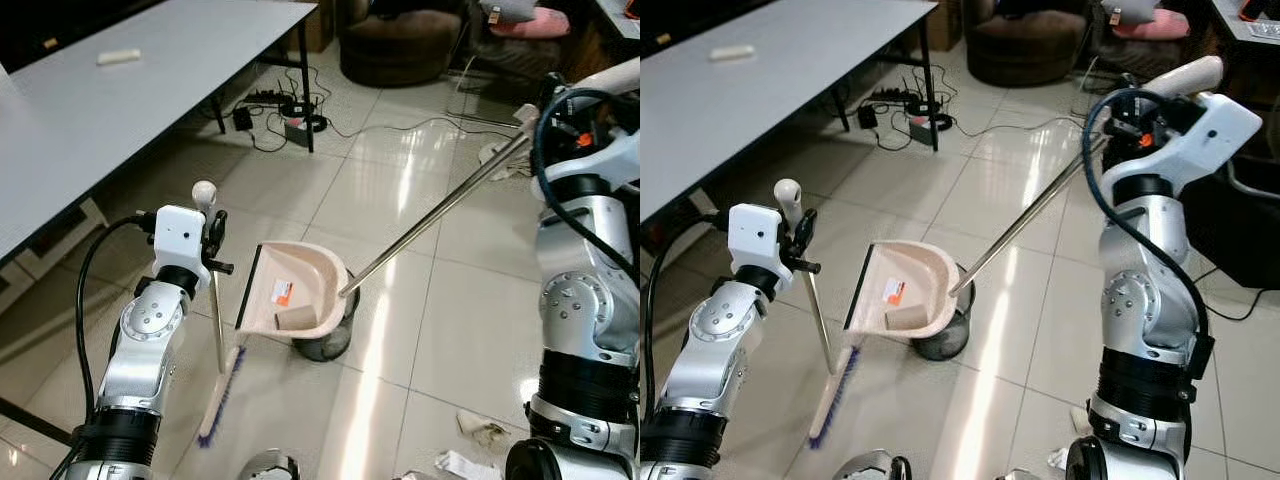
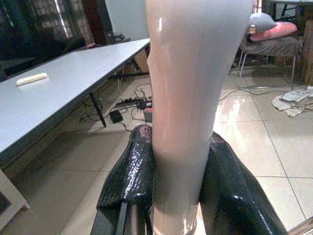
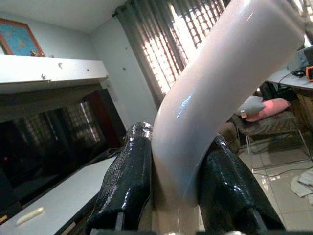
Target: Sweep floor
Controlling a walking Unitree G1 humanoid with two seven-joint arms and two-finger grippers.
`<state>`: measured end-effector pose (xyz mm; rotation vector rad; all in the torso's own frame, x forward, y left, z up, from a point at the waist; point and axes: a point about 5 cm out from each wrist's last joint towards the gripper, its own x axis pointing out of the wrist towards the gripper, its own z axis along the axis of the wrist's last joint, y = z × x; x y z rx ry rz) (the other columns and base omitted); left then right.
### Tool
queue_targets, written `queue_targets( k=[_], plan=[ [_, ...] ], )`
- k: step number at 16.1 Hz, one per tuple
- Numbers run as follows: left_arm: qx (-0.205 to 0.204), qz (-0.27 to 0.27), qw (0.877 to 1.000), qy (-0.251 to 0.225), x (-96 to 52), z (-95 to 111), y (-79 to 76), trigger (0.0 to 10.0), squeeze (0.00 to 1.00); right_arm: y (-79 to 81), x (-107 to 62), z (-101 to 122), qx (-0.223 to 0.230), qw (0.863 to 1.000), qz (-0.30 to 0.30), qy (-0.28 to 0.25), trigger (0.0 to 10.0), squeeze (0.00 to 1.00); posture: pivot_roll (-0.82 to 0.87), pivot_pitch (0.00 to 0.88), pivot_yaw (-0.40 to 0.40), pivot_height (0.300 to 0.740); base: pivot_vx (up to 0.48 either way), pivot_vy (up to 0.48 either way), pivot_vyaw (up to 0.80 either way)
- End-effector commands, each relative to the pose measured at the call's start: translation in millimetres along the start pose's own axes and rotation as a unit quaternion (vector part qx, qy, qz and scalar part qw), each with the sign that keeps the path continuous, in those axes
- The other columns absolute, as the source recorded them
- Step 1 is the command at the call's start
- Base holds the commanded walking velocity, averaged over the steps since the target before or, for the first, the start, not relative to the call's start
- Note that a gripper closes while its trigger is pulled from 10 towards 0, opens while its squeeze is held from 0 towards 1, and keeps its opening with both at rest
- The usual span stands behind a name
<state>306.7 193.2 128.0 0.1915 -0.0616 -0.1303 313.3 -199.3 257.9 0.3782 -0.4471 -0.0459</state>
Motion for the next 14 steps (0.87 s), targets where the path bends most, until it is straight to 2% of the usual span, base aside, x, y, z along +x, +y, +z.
queue_targets(
  k=[1, 5, 11, 14],
  plan=[
    [0.012, -0.004, 1.000, -0.021, 2.9, 11.5, 2.6, 10.0, 0.00, 3.6, -0.5, 11.0, 0.008, 1.000, 0.007, -0.028, 10.0, 0.00, 0.01, 0.055, 0.083, 0.740, 0.000, 0.000, 0.00],
    [0.013, -0.008, 1.000, -0.018, 3.5, 11.2, 1.6, 10.0, 0.00, 2.4, -0.6, 10.7, 0.004, 0.999, 0.005, -0.032, 10.0, 0.00, 0.02, 0.060, 0.079, 0.740, 0.000, 0.000, 0.00],
    [0.019, 0.004, 1.000, -0.004, 1.3, 6.8, 4.4, 10.0, 0.00, 2.6, 7.9, 15.1, -0.040, 0.997, 0.029, -0.053, 10.0, 0.00, 0.02, 0.061, 0.062, 0.740, 0.000, 0.000, 0.00],
    [0.000, 0.010, 1.000, 0.018, -2.4, -1.3, 8.1, 10.0, 0.00, 4.3, 14.7, 12.8, -0.058, 0.996, 0.039, -0.058, 10.0, 0.00, 0.03, 0.049, 0.056, 0.740, 0.000, 0.000, 0.00]
  ],
)
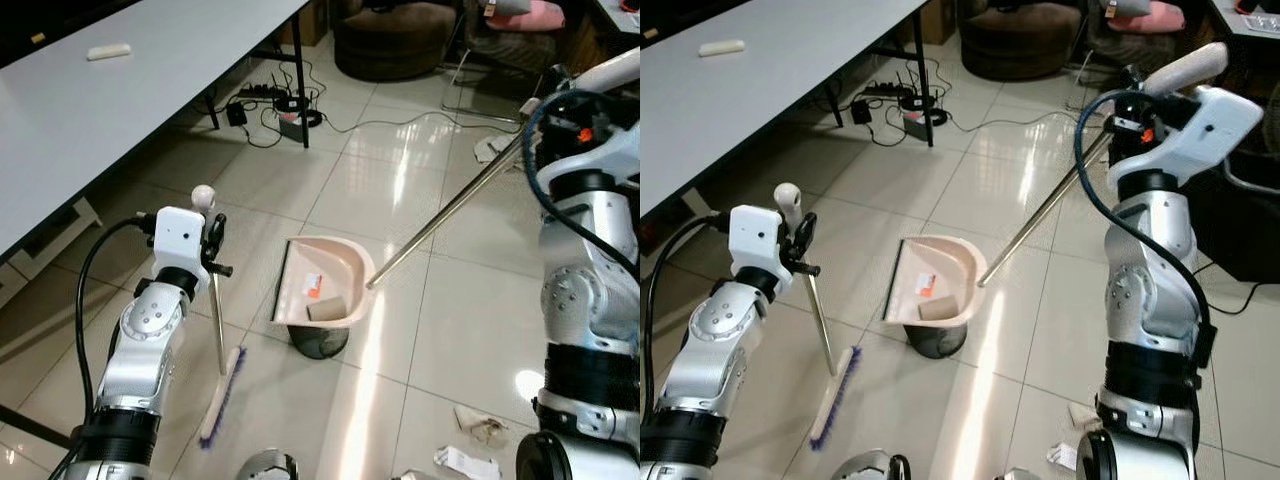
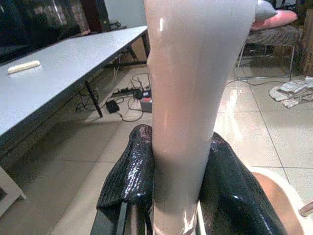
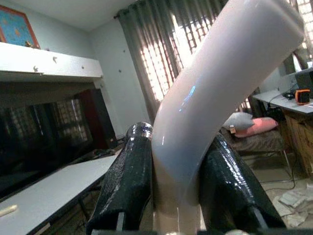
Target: Sweep floor
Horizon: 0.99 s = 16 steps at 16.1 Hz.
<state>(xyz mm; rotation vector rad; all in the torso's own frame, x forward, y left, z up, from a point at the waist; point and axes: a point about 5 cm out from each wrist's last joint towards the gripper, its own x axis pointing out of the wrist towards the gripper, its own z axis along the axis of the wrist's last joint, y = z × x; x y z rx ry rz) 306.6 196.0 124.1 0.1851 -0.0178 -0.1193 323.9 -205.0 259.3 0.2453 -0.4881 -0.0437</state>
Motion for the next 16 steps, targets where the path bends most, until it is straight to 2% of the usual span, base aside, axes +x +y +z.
queue_targets(
  k=[1, 5, 7, 9, 10, 11, 15, 16],
  plan=[
    [0.008, 0.009, 1.000, -0.002, -2.1, 2.8, 8.2, 10.0, 0.00, 8.7, 7.4, 14.1, -0.001, 0.999, 0.019, -0.043, 10.0, 0.00, 0.03, 0.051, 0.053, 0.740, 0.000, 0.000, 0.00],
    [0.009, 0.016, 1.000, 0.001, -2.8, 2.0, 8.6, 10.0, 0.00, 11.1, 15.6, 15.5, -0.024, 0.997, 0.035, -0.068, 10.0, 0.00, 0.04, 0.057, 0.042, 0.740, 0.000, 0.000, 0.00],
    [0.017, 0.008, 1.000, -0.010, -1.2, 9.6, 8.1, 10.0, 0.00, 23.5, 25.7, 11.3, -0.043, 0.991, 0.083, -0.091, 10.0, 0.00, 0.06, 0.058, 0.033, 0.740, 0.000, 0.000, 0.00],
    [0.020, -0.003, 1.000, -0.016, 0.5, 13.0, 7.7, 10.0, 0.00, 28.1, 30.1, 8.1, -0.056, 0.989, 0.099, -0.093, 10.0, 0.00, 0.07, 0.062, 0.034, 0.740, 0.000, 0.000, 0.00],
    [0.035, -0.010, 0.999, -0.034, 1.8, 19.9, 9.0, 10.0, 0.00, 36.2, 35.4, -0.1, -0.064, 0.985, 0.130, -0.093, 10.0, 0.00, 0.08, 0.064, 0.025, 0.740, 0.000, 0.000, 0.00],
    [0.040, -0.009, 0.998, -0.038, 2.2, 21.8, 9.7, 10.0, 0.00, 37.8, 36.0, -1.4, -0.065, 0.984, 0.137, -0.093, 10.0, 0.00, 0.08, 0.064, 0.025, 0.740, 0.000, 0.000, 0.00],
    [0.041, 0.006, 0.999, -0.036, -1.6, 22.2, 17.0, 10.0, 0.00, 64.0, 31.6, -20.9, -0.114, 0.967, 0.201, -0.109, 10.0, 0.00, 0.09, 0.071, 0.028, 0.740, 0.000, 0.000, 0.00],
    [0.039, 0.007, 0.999, -0.035, -1.8, 21.7, 16.9, 10.0, 0.00, 74.7, 28.0, -24.2, -0.132, 0.957, 0.228, -0.122, 10.0, 0.00, 0.09, 0.072, 0.029, 0.740, 0.000, 0.000, 0.00]
  ],
)
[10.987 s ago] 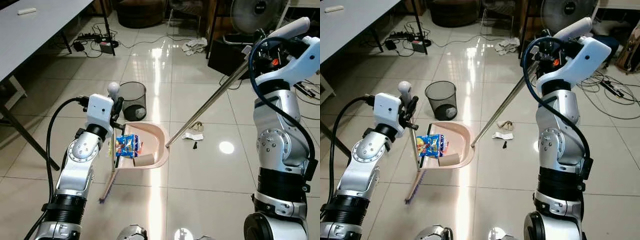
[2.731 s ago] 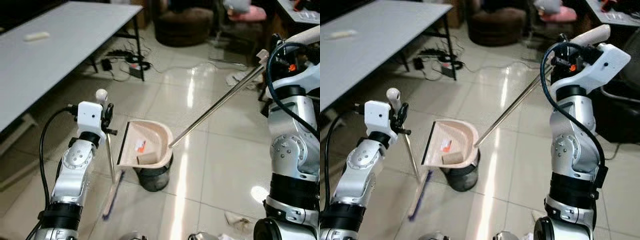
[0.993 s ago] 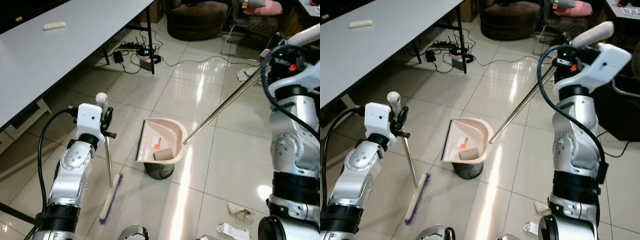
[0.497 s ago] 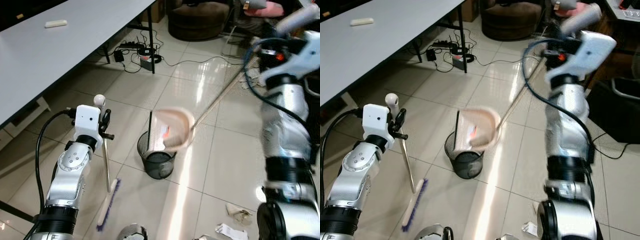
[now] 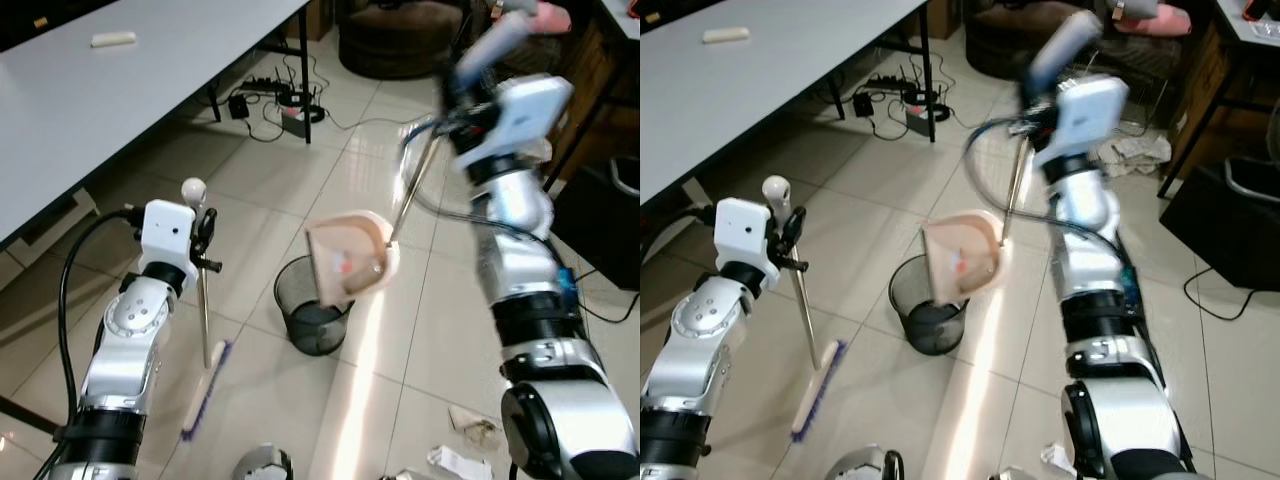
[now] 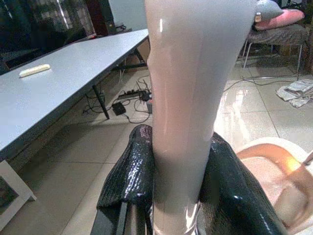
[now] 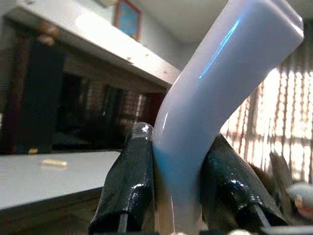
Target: Sweep floor
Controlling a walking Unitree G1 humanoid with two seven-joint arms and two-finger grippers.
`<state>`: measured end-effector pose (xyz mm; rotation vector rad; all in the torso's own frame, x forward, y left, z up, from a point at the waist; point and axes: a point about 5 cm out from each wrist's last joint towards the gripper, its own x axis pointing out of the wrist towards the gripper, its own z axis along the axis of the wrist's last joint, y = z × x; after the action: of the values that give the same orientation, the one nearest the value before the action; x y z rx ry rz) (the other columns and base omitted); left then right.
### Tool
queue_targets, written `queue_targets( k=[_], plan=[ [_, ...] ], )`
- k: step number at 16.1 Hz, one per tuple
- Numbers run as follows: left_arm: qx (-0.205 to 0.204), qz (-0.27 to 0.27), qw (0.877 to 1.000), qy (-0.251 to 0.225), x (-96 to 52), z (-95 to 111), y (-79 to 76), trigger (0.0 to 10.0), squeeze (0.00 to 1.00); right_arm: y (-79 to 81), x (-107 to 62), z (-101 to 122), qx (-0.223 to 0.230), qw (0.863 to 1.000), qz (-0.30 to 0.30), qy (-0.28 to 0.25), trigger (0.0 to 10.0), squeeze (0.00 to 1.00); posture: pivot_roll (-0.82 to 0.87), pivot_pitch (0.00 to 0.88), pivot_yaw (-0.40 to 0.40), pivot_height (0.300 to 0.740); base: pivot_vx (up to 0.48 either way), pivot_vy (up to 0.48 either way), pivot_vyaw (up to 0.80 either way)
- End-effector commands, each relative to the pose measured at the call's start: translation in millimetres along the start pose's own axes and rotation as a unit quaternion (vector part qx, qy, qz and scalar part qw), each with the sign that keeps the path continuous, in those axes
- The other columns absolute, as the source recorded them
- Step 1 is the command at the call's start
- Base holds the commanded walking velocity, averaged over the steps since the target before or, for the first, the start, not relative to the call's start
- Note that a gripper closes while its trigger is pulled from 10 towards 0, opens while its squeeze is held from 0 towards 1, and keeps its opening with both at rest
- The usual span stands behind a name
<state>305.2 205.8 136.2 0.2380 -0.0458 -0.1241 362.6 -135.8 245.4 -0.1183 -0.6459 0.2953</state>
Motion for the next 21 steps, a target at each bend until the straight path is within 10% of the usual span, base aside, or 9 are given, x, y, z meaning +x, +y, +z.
queue_targets(
  k=[1, 16, 21],
  plan=[
    [0.011, 0.007, 1.000, -0.020, 0.1, 9.8, 4.1, 10.0, 0.00, 15.6, 13.7, 20.4, -0.026, 0.996, 0.041, -0.069, 10.0, 0.00, 0.09, 0.075, 0.027, 0.740, 0.000, 0.000, 0.00],
    [0.003, 0.024, 1.000, -0.014, -4.2, 3.8, 0.7, 10.0, 0.00, 113.3, -1.6, 6.1, -0.108, 0.958, 0.218, -0.153, 10.0, 0.00, 0.08, 0.056, 0.020, 0.740, 0.000, 0.000, 0.00],
    [-0.018, -0.009, 1.000, -0.014, 2.0, 5.3, -11.9, 10.0, 0.00, 40.3, 16.7, 34.7, -0.201, 0.961, 0.063, -0.179, 10.0, 0.00, 0.04, 0.047, 0.048, 0.740, 0.000, 0.000, 0.00]
  ],
)
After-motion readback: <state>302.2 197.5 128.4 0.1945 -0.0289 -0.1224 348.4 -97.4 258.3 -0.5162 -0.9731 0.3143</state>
